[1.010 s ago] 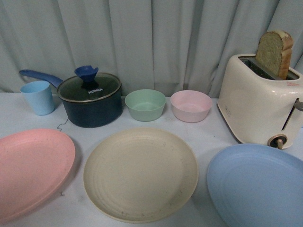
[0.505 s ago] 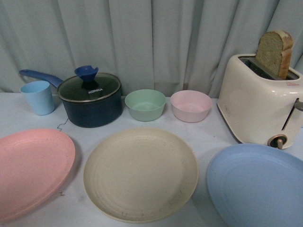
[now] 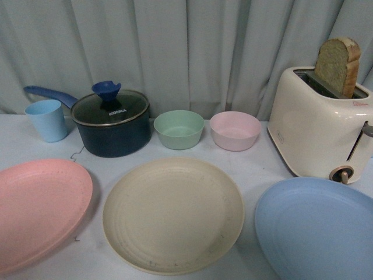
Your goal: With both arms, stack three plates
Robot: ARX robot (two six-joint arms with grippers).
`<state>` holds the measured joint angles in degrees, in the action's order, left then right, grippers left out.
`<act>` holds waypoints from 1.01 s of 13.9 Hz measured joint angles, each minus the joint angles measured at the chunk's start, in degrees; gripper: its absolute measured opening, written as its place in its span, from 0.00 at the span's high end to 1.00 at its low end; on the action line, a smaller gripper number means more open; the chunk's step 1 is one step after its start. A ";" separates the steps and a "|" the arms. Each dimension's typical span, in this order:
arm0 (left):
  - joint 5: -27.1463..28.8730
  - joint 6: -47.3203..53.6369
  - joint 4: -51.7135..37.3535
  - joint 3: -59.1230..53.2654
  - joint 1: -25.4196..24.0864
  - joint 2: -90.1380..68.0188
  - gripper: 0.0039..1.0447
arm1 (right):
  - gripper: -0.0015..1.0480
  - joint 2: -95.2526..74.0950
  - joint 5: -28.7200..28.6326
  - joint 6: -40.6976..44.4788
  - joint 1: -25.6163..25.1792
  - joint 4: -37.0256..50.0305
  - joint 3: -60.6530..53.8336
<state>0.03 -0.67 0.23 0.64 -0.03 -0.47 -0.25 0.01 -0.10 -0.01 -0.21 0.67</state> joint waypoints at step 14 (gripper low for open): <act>0.00 0.02 0.00 0.00 0.00 0.00 0.06 | 0.06 0.00 0.00 -0.02 0.00 0.00 0.00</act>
<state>0.03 -0.64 0.23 0.64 -0.03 -0.47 -0.25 0.01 -0.12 -0.01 -0.21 0.67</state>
